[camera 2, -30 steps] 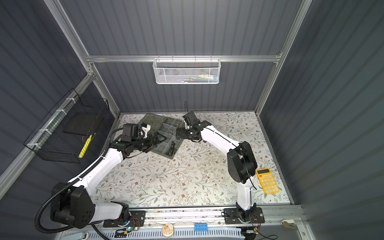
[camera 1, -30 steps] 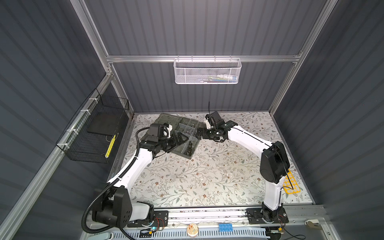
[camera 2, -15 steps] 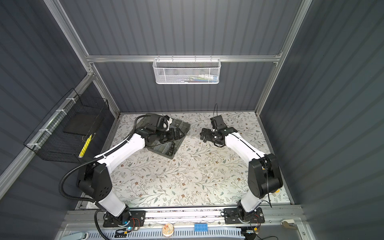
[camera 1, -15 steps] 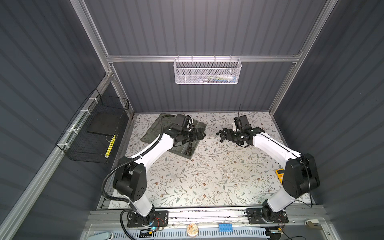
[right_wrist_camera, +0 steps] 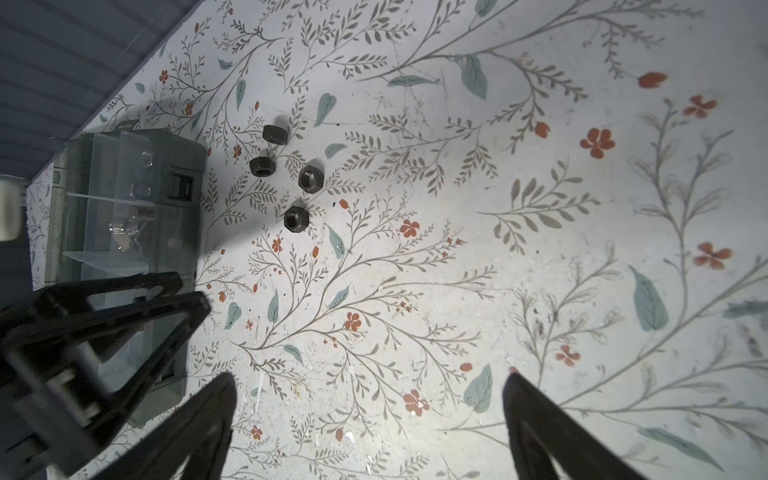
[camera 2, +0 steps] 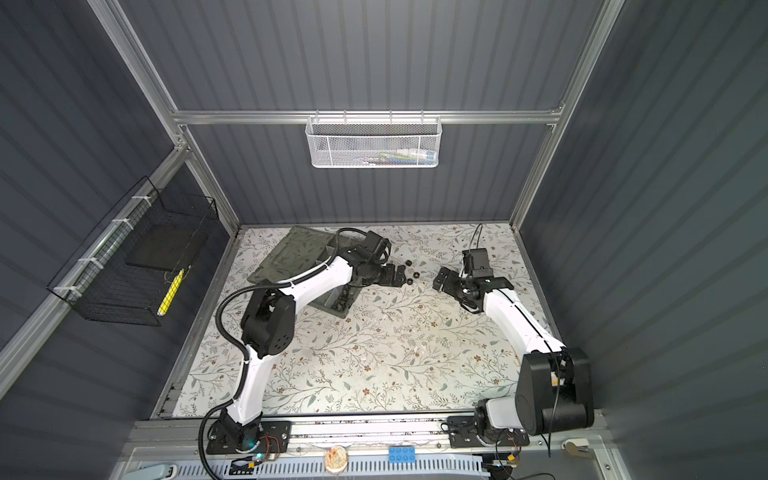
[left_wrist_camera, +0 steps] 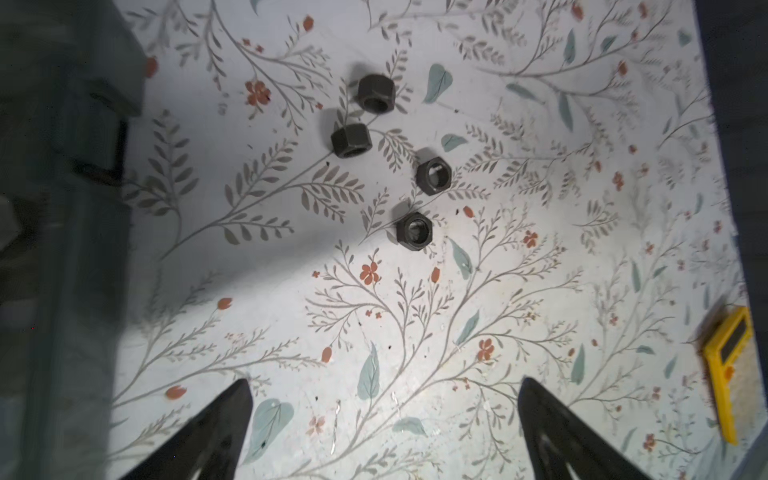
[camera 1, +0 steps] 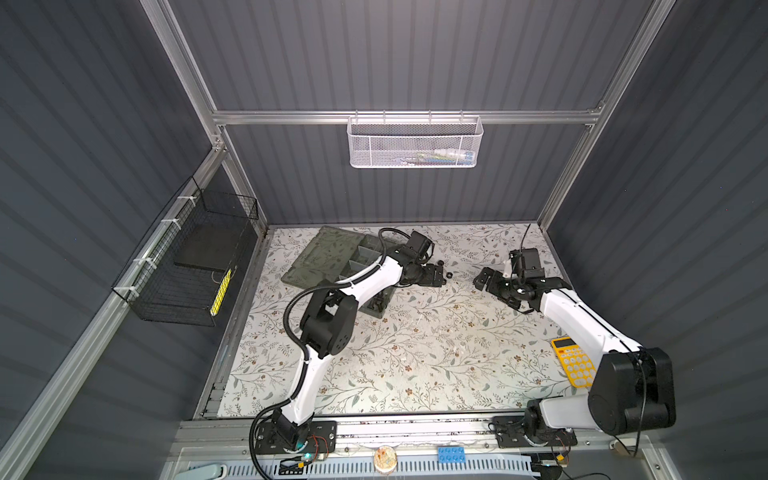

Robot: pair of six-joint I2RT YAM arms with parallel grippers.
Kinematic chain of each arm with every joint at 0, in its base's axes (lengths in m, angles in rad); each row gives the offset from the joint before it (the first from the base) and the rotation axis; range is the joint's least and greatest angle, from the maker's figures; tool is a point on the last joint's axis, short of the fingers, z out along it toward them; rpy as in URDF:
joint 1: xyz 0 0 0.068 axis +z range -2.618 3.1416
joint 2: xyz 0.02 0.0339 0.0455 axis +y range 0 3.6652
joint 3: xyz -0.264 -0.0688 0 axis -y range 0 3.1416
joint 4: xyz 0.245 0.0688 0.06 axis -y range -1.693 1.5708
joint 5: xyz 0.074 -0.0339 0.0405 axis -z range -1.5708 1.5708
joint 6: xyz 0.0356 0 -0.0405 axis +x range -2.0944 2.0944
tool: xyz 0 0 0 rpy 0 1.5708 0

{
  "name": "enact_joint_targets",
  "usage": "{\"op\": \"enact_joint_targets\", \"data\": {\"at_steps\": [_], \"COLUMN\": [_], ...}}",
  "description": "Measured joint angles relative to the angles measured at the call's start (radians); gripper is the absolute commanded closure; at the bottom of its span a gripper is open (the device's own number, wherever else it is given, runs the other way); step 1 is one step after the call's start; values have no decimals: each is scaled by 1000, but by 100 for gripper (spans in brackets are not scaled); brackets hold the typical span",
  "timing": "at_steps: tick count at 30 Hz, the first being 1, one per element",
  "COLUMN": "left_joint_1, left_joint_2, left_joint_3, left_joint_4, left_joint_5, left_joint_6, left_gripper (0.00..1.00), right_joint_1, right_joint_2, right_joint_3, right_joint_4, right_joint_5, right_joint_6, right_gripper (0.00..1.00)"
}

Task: Sort the screws and nuts into containers
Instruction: 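Move the left gripper over the loose black nuts while the right gripper draws back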

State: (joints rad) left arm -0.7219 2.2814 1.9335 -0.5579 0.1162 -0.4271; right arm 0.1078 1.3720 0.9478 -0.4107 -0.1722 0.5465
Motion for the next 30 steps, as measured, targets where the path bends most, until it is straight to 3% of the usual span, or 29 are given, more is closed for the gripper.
{"op": "enact_joint_targets", "data": {"at_steps": [7,16,30], "left_joint_1": [-26,-44,-108], "left_joint_2": [157,283,321], "left_joint_3": [153,346,385], "left_joint_4": [-50,-68,-77], "left_joint_5": [-46,-111,-278], "left_joint_6": [36,46,85], "left_gripper": [3,19,40], "right_joint_1": [-40,-91,-116], "right_joint_2": [-51,-55,-50], "right_joint_3": [-76,-84,-103], "right_joint_4": [25,60,88], "right_joint_5": [-50,-116,-202], "right_joint_6": [34,57,82], "right_gripper": [1,1,1]}}
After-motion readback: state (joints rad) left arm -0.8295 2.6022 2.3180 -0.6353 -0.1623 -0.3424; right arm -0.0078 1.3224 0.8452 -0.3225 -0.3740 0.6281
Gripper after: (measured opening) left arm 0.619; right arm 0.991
